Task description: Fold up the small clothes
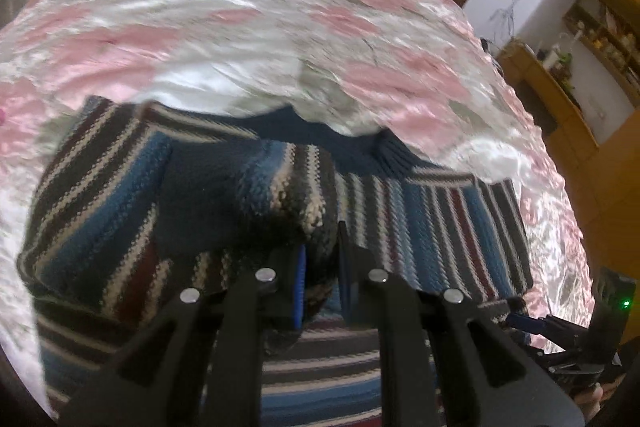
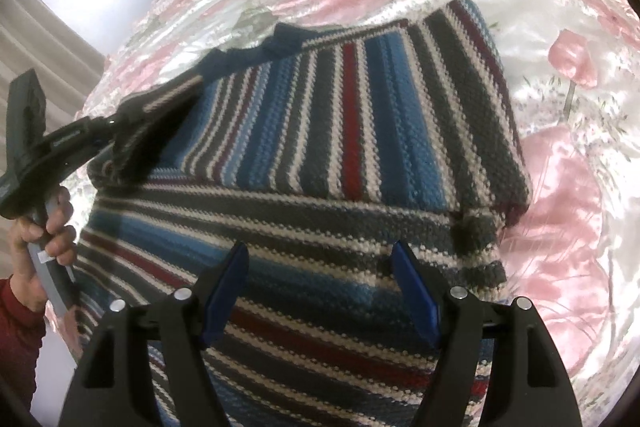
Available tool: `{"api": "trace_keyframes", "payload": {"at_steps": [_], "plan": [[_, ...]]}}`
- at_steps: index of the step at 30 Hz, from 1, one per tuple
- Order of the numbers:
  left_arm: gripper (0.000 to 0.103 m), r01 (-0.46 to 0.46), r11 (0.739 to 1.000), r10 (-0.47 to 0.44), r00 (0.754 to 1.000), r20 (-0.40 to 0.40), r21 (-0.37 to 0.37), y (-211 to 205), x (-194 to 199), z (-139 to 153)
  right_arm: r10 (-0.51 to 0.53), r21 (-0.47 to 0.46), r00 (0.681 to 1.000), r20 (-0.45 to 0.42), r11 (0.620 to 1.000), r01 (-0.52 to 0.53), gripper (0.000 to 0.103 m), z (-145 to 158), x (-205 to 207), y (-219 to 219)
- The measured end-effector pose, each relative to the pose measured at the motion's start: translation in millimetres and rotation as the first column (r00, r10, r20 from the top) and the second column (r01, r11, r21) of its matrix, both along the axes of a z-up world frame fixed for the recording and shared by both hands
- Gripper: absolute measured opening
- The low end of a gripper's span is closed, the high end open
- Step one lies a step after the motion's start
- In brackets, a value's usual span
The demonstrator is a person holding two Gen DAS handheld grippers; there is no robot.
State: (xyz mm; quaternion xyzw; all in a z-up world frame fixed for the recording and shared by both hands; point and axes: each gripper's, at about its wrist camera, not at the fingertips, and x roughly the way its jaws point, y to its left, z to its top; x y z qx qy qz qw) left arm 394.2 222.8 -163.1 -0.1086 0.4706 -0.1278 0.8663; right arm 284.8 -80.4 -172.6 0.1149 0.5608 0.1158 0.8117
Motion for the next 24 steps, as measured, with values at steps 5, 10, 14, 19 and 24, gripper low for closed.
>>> {"api": "trace_keyframes", "payload": {"at_steps": [5,10,14,19,24], "plan": [[0.020,0.047,0.999,-0.047,0.994,-0.101,-0.005,-21.0,-2.2,-37.0,-0.007,-0.007,1.000,-0.029,1.000,0.007,0.075,-12.3,1.2,-0.9],[0.028,0.092,0.995,-0.089,0.991,-0.105,0.029,-6.5,-15.3,-20.9,-0.001,-0.040,0.998,-0.056,0.999,-0.001,0.075,-14.3,4.0,1.8],[0.039,0.101,0.991,-0.095,0.993,-0.069,0.084,34.5,-30.2,11.9,-0.003,-0.078,0.995,-0.096,0.997,-0.005,0.078,-12.5,13.2,12.2],[0.039,-0.052,0.963,0.069,0.996,-0.054,0.265,107.9,-15.2,27.0,0.059,-0.102,0.994,-0.093,0.992,-0.069,0.078,5.5,32.9,54.0],[0.037,-0.120,0.948,0.174,0.971,-0.163,0.296,157.5,13.0,1.0,0.180,-0.138,0.982,-0.060,0.973,-0.186,0.085,28.8,62.1,119.4]]}}
